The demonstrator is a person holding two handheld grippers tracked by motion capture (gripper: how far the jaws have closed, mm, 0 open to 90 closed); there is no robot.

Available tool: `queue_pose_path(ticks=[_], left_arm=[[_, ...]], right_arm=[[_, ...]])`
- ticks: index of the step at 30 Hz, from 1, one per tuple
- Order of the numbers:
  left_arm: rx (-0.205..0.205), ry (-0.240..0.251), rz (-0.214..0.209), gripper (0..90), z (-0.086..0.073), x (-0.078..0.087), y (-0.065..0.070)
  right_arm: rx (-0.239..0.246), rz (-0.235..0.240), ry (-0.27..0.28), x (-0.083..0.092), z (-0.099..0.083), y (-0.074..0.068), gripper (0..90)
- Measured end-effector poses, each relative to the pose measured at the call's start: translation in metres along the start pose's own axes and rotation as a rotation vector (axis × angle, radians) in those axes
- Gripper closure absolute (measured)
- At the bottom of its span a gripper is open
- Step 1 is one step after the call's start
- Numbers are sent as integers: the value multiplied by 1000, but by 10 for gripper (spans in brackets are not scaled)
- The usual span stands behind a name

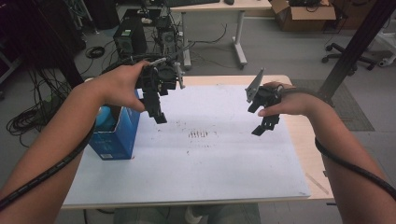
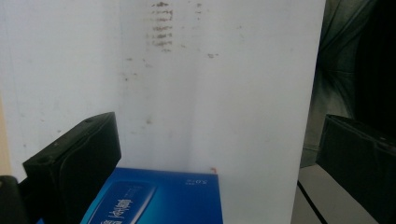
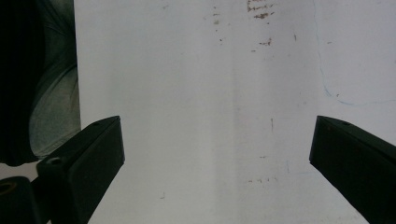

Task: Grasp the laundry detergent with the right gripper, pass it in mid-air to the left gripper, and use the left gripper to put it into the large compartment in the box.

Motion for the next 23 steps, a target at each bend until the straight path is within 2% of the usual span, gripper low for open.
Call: queue_pose_path(ticks=[17, 21, 23], left_arm=[[-9, -6, -9, 2, 0, -4, -2], [0, 4, -11, 2, 0, -6, -1], [27, 20, 5, 2, -3, -6, -1]], right_arm=[[4, 7, -11, -3, 5, 0, 32], [9, 2, -3, -2, 7, -2, 32], [16, -2, 8, -1, 8, -3, 33]])
Point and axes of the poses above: each handheld gripper's, and its own axes: x roughly backward along the jaws, z roughly out of its top, y roughly to its right, the point moved 1 cm from there along -x, roughly forward along the jaws, and after that the axes turned 2 degrees about x, right-handed, at the moved point
